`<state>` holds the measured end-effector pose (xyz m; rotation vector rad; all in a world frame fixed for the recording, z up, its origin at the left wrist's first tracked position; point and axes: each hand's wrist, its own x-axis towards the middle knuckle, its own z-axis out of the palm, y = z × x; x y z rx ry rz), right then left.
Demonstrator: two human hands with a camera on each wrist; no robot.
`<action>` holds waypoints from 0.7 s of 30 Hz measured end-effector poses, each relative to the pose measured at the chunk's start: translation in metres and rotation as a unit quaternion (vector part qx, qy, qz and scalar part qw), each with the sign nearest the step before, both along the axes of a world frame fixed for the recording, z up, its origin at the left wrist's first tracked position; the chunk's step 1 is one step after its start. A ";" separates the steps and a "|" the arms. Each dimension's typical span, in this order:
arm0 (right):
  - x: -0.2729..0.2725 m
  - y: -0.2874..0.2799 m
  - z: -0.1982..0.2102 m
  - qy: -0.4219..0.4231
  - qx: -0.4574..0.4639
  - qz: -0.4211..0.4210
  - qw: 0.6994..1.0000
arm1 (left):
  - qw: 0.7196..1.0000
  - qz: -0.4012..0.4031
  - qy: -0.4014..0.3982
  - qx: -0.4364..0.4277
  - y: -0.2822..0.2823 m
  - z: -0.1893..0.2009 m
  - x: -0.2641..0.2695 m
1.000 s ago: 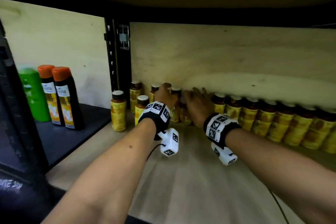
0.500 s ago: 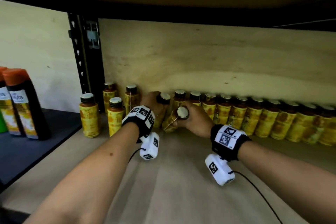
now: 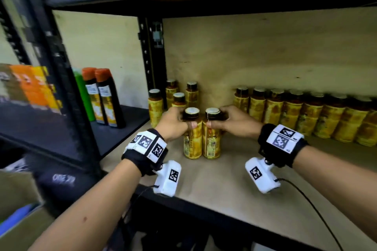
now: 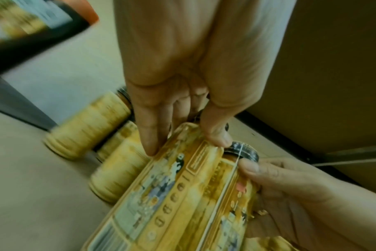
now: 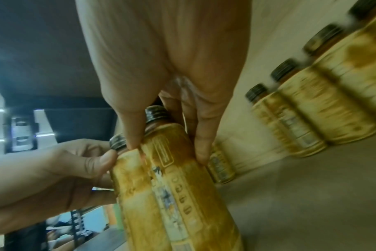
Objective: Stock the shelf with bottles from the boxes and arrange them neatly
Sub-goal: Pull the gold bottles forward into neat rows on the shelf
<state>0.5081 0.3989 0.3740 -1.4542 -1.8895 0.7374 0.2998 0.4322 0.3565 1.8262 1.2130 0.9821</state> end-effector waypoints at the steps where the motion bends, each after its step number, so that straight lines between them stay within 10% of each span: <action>1: -0.016 0.002 0.001 -0.003 0.006 0.012 1.000 | 1.000 0.025 0.004 0.009 -0.003 0.001 -0.015; 11: -0.163 0.040 -0.009 0.012 0.034 0.058 0.998 | 0.948 0.262 0.164 0.073 -0.011 0.017 -0.118; 21: -0.149 0.020 0.004 -0.060 0.057 0.048 0.995 | 0.933 0.300 0.188 0.062 -0.006 0.018 -0.118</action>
